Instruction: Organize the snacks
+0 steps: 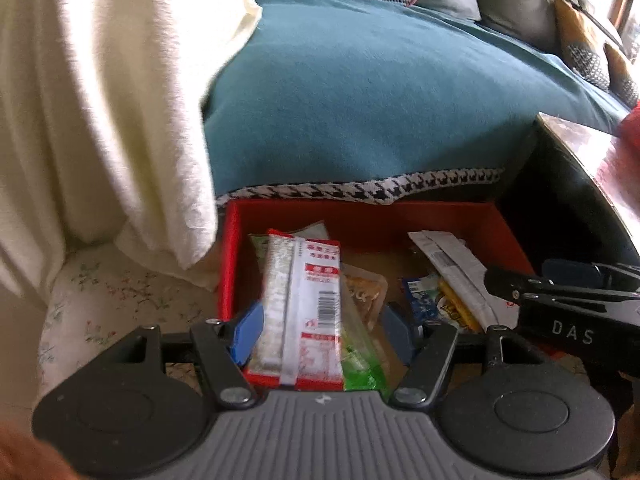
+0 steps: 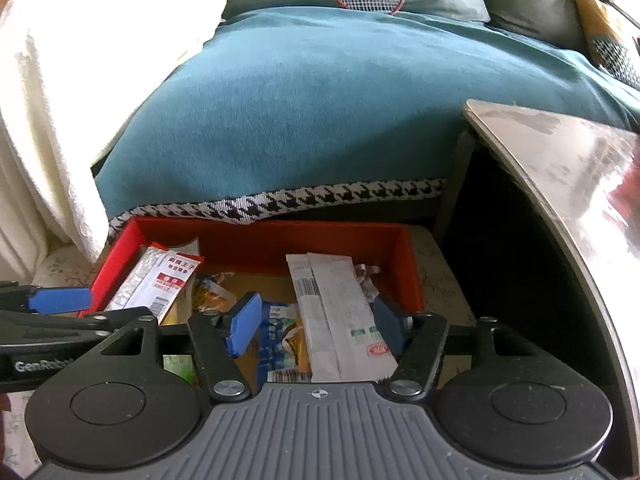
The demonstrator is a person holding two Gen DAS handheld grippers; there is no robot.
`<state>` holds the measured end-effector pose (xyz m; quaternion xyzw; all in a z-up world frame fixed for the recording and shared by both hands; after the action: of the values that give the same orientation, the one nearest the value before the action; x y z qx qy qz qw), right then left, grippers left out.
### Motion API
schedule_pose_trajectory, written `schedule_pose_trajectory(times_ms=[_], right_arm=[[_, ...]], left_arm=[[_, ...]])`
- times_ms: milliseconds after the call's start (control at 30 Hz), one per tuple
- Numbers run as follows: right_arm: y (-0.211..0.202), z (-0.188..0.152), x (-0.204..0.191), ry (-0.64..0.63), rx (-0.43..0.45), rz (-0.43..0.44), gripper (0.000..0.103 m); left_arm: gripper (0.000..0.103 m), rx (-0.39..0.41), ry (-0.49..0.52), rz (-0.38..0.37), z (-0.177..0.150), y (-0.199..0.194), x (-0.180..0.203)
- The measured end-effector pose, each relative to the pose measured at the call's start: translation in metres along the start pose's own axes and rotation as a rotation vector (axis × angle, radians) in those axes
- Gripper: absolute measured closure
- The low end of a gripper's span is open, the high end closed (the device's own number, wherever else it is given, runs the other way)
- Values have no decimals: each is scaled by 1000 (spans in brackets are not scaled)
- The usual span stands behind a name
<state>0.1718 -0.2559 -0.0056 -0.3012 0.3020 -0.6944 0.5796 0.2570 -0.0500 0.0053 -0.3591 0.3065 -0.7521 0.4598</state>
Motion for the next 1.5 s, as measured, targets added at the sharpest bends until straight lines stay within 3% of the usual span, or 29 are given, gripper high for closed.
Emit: schedule_pose_trajectory(times_ms=[500, 1500], right_arm=[[-30, -46, -3, 12, -49, -25, 28], [-129, -129, -18, 49, -51, 27, 23]], left_arm=[[44, 18, 73, 90, -46, -34, 10], [44, 58, 130, 94, -132, -111, 29]])
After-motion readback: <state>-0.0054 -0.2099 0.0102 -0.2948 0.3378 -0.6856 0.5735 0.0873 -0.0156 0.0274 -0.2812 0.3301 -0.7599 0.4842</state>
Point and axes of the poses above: each gripper's, at about its wrist camera, not at the fingertips, and y roughly the way its jaws point, x to its right, z to its top, the point moved 7 cm from there along y, roughly the way its jaws point, and after that the axes turned 10 degrees about -z, right-handed, at the moved point
